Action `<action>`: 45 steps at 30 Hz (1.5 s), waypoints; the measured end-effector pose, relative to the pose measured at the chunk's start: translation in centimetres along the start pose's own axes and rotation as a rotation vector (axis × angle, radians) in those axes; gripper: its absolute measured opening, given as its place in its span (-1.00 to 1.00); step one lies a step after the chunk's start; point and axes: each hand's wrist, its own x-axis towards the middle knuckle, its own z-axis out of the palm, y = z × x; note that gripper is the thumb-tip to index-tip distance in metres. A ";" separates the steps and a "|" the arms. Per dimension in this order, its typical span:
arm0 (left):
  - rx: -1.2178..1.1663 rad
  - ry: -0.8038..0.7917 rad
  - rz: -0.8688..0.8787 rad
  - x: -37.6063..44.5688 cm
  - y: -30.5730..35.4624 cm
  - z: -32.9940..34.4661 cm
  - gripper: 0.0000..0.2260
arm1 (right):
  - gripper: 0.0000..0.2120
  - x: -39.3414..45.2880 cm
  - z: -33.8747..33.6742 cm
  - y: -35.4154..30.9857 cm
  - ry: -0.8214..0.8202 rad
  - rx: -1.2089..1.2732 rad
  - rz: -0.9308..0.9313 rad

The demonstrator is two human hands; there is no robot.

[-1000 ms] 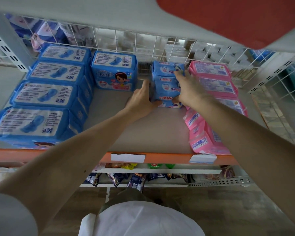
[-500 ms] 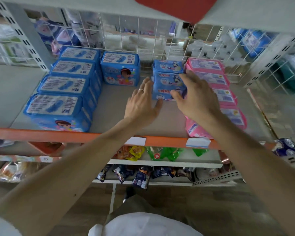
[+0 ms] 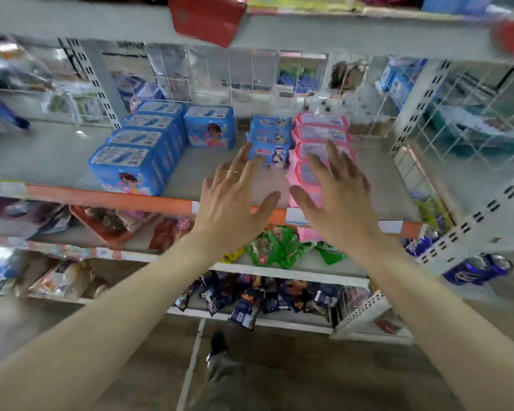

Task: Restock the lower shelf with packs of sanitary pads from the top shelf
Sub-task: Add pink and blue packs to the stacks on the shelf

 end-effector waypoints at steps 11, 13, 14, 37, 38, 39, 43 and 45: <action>-0.060 0.090 0.141 -2.1 2.4 -6.6 -0.46 | -0.27 -4.7 -5.3 -4.0 0.134 0.085 -0.049; -0.084 0.107 0.170 -1.8 2.3 -8.0 -0.46 | -0.27 -4.7 -6.6 -5.0 0.182 0.060 -0.047; -0.095 0.117 0.186 -1.6 2.2 -8.8 -0.47 | -0.27 -4.5 -7.2 -5.4 0.209 0.047 -0.048; -0.258 0.129 0.485 2.9 1.3 -14.0 -0.45 | -0.32 -2.5 -14.1 -8.8 0.525 -0.077 0.186; -0.262 0.141 0.485 3.6 1.8 -14.1 -0.46 | -0.32 -1.9 -14.6 -8.3 0.541 -0.077 0.192; -0.263 0.153 0.478 4.2 2.2 -14.1 -0.46 | -0.33 -1.3 -15.1 -7.7 0.553 -0.076 0.200; -0.289 0.166 0.462 5.9 4.0 -13.6 -0.46 | -0.36 1.4 -16.7 -4.9 0.590 -0.089 0.200; -0.270 0.190 0.480 6.8 4.9 -13.3 -0.46 | -0.36 2.9 -17.5 -3.3 0.601 -0.111 0.207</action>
